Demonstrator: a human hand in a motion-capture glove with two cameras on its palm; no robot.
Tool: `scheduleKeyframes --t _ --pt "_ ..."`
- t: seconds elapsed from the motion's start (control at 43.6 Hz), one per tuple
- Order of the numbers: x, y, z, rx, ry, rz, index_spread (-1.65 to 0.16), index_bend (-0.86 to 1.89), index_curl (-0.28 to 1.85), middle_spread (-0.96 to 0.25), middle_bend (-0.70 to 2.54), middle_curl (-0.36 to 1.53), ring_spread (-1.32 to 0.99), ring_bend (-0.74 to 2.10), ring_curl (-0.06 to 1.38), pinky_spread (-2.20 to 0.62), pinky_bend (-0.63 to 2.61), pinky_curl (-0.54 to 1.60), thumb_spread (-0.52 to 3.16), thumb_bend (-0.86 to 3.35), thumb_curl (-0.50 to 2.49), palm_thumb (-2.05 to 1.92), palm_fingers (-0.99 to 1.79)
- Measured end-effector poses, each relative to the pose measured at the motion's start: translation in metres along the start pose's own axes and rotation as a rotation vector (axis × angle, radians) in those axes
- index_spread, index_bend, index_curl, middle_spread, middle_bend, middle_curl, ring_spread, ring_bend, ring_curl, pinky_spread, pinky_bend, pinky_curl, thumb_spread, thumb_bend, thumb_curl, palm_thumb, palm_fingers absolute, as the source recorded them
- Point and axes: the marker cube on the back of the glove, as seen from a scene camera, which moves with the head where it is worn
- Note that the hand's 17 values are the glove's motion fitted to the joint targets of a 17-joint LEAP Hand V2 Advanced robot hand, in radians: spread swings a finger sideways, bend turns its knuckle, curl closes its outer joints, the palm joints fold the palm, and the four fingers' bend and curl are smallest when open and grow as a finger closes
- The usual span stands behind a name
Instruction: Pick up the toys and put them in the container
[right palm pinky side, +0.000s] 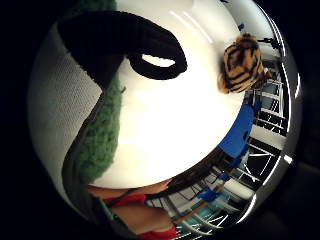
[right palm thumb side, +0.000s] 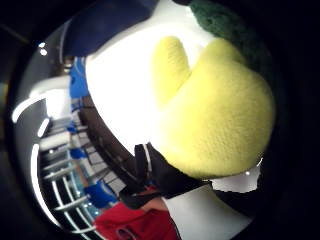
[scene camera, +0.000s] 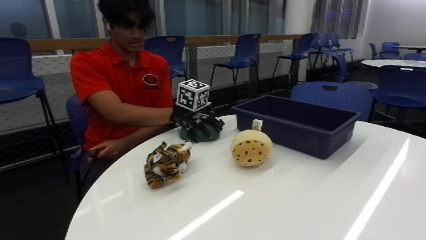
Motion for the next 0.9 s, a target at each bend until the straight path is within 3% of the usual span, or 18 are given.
scheduleKeyframes --t 0.092,0.436,0.689,0.895 --pt "-0.002 0.001 0.001 -0.005 0.019 0.008 -0.35 0.12 0.21 -0.03 0.10 0.18 0.03 0.26 0.19 0.03 1.22 0.44 0.99 -0.04 0.19 -0.04 -0.13" --pt "-0.001 -0.004 -0.011 -0.082 0.042 0.045 -0.41 0.25 0.28 -0.09 0.12 0.18 -0.07 0.61 0.29 -0.25 1.11 0.38 1.21 0.04 0.29 0.13 0.29" --pt "0.014 -0.011 -0.009 0.117 0.062 0.053 -0.39 0.19 0.31 -0.22 0.21 0.21 -0.27 0.73 0.32 -0.39 1.13 0.38 1.33 0.17 0.40 0.38 0.56" --pt "0.026 -0.023 -0.016 0.185 0.043 0.018 -0.41 0.27 0.38 -0.37 0.35 0.28 -0.46 0.86 0.39 -0.42 1.06 0.38 1.06 0.24 0.56 0.64 0.95"
